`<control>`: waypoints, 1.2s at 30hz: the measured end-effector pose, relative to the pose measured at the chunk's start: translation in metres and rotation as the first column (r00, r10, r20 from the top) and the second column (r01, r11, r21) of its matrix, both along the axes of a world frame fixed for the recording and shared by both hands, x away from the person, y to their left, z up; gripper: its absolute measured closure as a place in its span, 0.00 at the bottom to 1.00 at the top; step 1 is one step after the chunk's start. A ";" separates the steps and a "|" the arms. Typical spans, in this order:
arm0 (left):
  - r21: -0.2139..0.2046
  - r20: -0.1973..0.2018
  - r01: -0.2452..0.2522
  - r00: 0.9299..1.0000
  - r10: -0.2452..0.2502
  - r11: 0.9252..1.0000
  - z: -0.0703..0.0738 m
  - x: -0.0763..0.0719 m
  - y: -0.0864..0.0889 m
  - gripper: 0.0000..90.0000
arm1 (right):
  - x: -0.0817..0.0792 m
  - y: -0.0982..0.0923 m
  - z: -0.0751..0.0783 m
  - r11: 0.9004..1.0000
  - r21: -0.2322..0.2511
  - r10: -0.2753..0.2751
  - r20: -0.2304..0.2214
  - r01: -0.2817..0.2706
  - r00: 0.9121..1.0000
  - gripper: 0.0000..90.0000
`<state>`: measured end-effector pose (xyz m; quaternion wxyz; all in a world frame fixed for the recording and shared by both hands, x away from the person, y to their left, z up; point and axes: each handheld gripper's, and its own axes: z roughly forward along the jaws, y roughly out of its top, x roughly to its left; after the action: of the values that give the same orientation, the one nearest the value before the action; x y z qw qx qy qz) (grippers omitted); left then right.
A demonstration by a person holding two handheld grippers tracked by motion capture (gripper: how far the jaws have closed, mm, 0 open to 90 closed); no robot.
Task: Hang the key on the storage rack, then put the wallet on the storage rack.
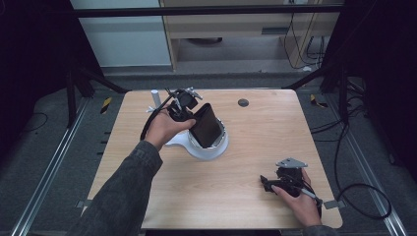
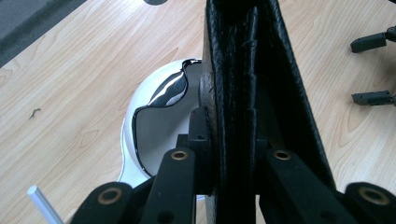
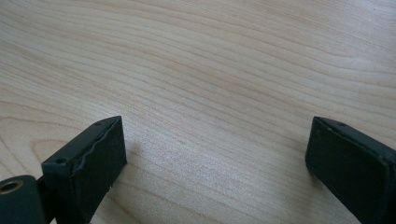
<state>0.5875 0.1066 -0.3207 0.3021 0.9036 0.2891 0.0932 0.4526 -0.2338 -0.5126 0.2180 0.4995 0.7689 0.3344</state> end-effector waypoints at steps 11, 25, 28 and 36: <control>-0.010 -0.002 -0.028 1.000 0.028 1.000 0.000 0.009 -0.002 0.86 | 0.000 -0.001 0.000 1.000 -0.003 0.008 0.004 -0.008 1.000 0.05; -0.077 0.107 -0.075 0.991 0.083 0.994 0.021 -0.003 0.018 0.73 | -0.002 0.000 0.000 1.000 -0.002 0.007 0.001 -0.007 1.000 0.05; -0.084 0.130 -0.080 0.987 0.091 0.993 0.025 -0.006 0.020 0.70 | -0.002 0.000 0.000 1.000 -0.001 0.007 0.001 -0.007 1.000 0.05; -0.105 0.226 -0.092 0.968 0.114 0.990 0.040 -0.020 0.029 0.59 | -0.001 0.000 0.000 1.000 -0.002 0.007 -0.001 -0.007 1.000 0.04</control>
<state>0.5680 0.1351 -0.2809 0.3703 0.8552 0.3026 0.1996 0.4514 -0.2334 -0.5127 0.2168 0.4966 0.7712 0.3343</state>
